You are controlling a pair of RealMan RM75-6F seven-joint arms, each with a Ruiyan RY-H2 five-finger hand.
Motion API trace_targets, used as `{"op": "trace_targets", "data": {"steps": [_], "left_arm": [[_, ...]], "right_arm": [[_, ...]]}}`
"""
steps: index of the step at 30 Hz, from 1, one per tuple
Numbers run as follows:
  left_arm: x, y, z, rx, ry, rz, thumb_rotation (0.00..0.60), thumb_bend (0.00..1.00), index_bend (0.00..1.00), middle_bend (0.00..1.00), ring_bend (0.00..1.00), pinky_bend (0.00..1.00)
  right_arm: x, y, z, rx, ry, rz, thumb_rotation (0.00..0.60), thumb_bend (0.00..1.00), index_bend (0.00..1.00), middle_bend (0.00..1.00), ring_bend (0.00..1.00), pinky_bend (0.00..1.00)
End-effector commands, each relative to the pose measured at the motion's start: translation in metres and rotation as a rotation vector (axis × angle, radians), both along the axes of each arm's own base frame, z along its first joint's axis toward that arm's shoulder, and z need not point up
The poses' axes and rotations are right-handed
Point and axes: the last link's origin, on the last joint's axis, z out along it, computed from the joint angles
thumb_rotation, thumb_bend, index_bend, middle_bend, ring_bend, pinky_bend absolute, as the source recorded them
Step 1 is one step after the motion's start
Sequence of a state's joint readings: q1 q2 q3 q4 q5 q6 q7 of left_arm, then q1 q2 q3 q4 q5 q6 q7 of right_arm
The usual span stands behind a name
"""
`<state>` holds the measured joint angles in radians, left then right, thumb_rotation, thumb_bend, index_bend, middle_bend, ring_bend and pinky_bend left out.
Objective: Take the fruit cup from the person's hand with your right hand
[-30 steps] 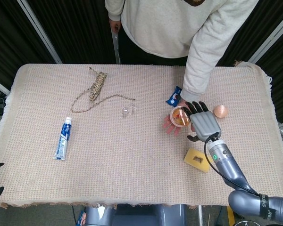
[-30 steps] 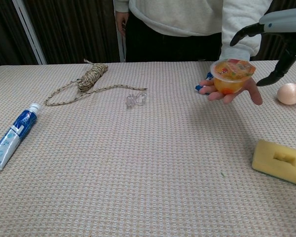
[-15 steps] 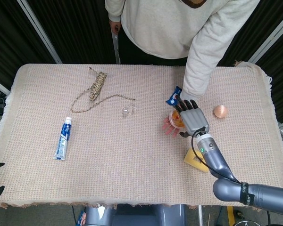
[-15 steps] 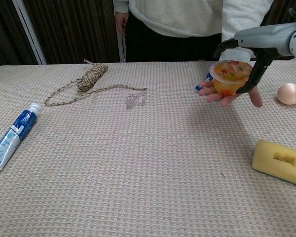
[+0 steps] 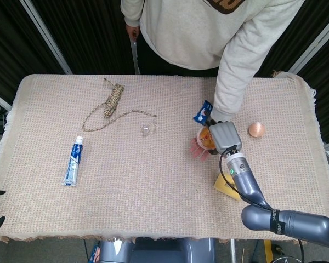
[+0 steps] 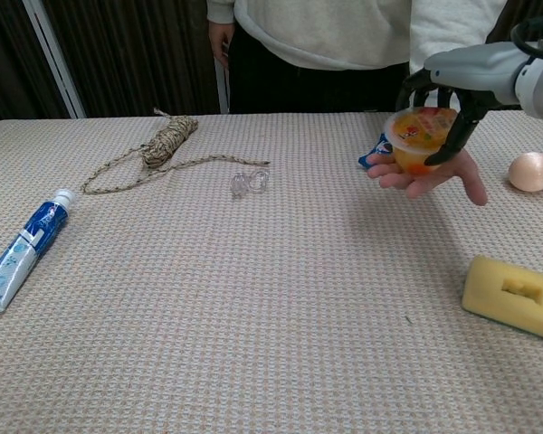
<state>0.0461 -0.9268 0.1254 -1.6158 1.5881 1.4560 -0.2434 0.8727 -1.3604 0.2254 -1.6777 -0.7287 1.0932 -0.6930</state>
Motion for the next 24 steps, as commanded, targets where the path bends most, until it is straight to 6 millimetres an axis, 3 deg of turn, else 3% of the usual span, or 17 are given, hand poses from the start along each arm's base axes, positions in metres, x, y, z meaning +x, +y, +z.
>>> {"op": "trace_targets", "data": {"steps": [1,10,17,24], "left_arm": [[0.0,0.0,0.0,0.0,0.001,0.0,0.6,0.37,0.24,0.0,0.0,0.0],[0.0,0.0,0.0,0.001,-0.001,0.001,0.6,0.37,0.24,0.0,0.0,0.0],[0.0,0.0,0.0,-0.001,0.001,0.0,0.6,0.37,0.24,0.0,0.0,0.0],[0.001,0.0,0.0,-0.002,0.006,0.0,0.6,0.37,0.24,0.0,0.0,0.0]], "right_arm": [[0.002,0.005,0.001,-0.049,-0.048,0.055,0.6,0.18,0.64,0.57,0.52,0.54],[-0.01,0.013,0.024,-0.083,-0.044,0.067,0.6,0.18,0.64,0.58,0.53,0.54],[-0.046,0.024,0.065,-0.169,-0.038,0.005,0.6,0.18,0.64,0.58,0.53,0.54],[-0.089,0.039,0.077,-0.165,0.009,-0.12,0.6,0.18,0.63,0.55,0.49,0.54]]}}
